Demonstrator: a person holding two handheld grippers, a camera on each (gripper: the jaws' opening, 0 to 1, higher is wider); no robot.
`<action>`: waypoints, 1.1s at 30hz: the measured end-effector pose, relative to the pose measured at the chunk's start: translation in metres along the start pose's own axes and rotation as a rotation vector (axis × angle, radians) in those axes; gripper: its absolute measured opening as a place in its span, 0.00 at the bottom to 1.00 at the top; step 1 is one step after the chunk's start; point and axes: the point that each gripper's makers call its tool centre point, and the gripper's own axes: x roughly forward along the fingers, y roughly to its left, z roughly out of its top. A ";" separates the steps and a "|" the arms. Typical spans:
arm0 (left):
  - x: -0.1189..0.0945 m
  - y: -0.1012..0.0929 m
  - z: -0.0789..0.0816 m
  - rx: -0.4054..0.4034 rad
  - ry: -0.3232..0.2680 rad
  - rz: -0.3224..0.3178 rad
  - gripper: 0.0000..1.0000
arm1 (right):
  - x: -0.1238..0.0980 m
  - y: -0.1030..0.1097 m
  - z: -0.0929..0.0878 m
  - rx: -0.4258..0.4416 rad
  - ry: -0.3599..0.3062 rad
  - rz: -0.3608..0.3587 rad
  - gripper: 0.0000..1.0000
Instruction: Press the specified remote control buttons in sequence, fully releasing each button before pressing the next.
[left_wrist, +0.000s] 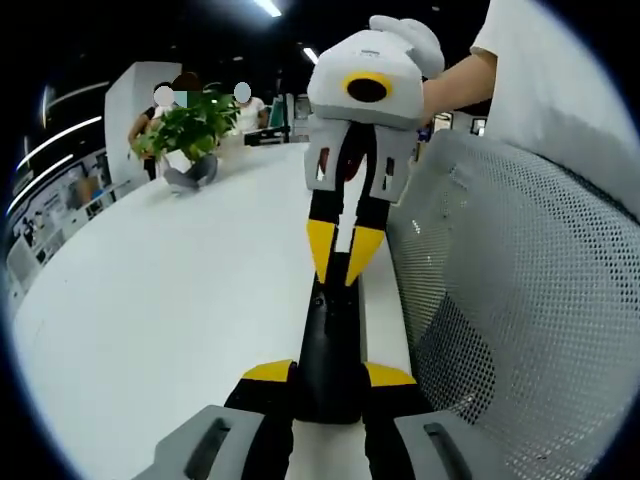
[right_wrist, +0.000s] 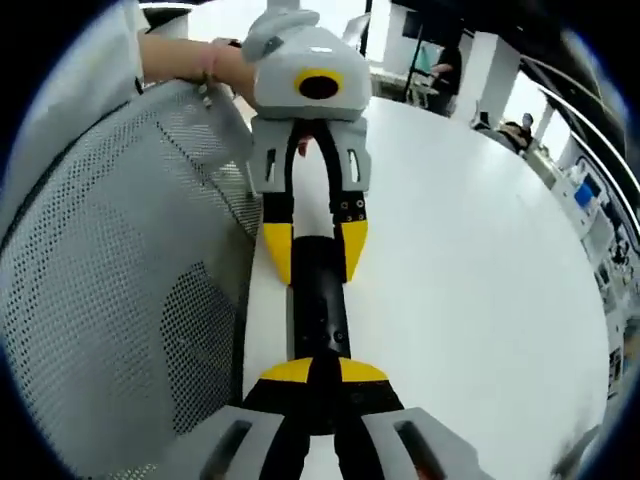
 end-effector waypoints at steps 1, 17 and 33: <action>0.000 0.000 0.000 0.000 0.000 0.000 0.25 | 0.000 -0.001 0.000 0.002 0.006 0.007 0.03; 0.001 0.001 0.000 0.000 0.000 0.002 0.25 | 0.000 -0.006 0.002 0.174 0.055 0.048 0.01; 0.001 0.000 0.001 -0.002 -0.001 0.000 0.25 | 0.000 -0.004 0.004 0.159 0.048 0.060 0.00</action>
